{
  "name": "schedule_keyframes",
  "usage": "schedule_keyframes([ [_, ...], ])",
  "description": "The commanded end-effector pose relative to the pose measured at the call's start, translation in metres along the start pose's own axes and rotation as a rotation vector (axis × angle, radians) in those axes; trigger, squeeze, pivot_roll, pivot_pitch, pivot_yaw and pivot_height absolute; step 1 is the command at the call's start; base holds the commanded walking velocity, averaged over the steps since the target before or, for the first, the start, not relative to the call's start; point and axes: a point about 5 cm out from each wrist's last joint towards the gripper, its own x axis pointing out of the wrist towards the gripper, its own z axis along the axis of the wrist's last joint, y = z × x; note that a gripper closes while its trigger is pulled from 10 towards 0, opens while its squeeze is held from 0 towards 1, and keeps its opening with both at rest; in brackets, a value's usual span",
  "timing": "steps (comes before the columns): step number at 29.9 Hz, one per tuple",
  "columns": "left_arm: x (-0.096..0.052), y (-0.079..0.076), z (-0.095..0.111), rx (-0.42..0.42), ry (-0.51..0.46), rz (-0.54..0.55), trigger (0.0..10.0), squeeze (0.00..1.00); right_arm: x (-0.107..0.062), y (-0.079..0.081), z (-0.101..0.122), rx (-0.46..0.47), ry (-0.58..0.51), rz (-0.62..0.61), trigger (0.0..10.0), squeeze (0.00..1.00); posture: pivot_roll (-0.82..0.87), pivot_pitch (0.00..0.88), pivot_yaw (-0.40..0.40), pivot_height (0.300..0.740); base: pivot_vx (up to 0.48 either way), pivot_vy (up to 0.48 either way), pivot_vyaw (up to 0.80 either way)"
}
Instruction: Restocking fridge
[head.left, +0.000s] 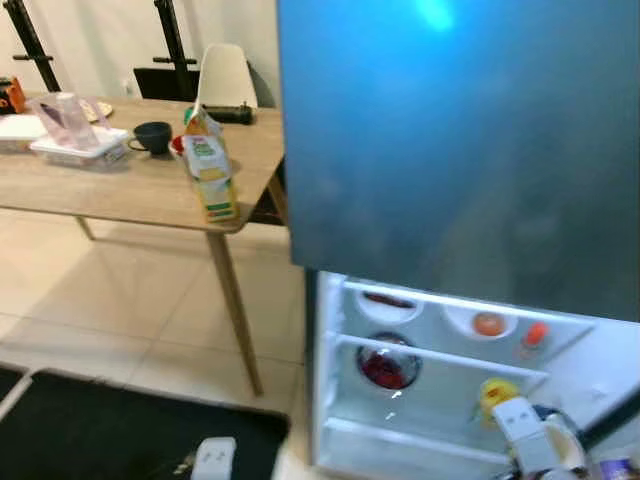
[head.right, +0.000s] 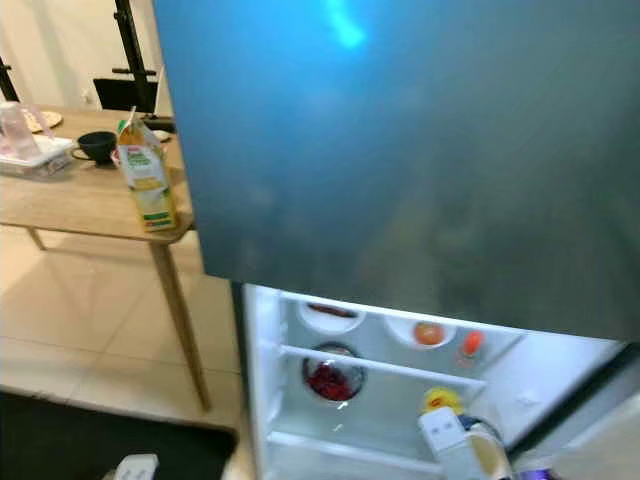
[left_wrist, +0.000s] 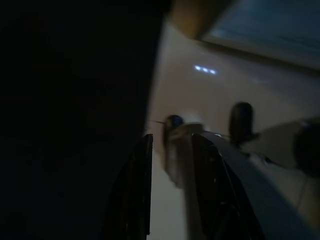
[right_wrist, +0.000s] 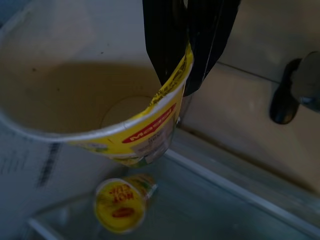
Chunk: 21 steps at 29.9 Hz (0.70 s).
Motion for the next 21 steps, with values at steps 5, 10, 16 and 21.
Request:
schedule_keyframes([
  [5, -0.002, 0.004, -0.006, 0.003, 0.018, 0.009, 10.0, 0.0, 0.003, -0.004, 0.027, -0.184, -0.098, 0.018, 10.0, 0.0, -0.08, 0.0, -0.052, 0.74, 0.0, 0.0, 0.0],
  [10, -0.002, 0.003, -0.006, 0.005, 0.015, -0.004, 10.0, 0.0, 0.005, 0.001, 0.048, -0.237, -0.164, 0.045, 10.0, 0.0, -0.08, 0.0, -0.052, 0.74, 0.0, 0.0, 0.0],
  [16, -0.001, 0.001, -0.002, 0.012, 0.004, -0.018, 10.0, 0.0, 0.007, 0.013, 0.071, -0.287, -0.235, 0.117, 10.0, 0.0, -0.08, 0.0, -0.056, 0.74, 0.0, -0.26, 0.0],
  [21, 0.0, 0.001, 0.004, 0.016, -0.02, -0.004, 10.0, 0.0, 0.007, 0.019, 0.078, -0.309, -0.253, 0.146, 10.0, 0.0, -0.08, 0.0, -0.057, 0.74, 0.0, -0.064, 0.0],
])
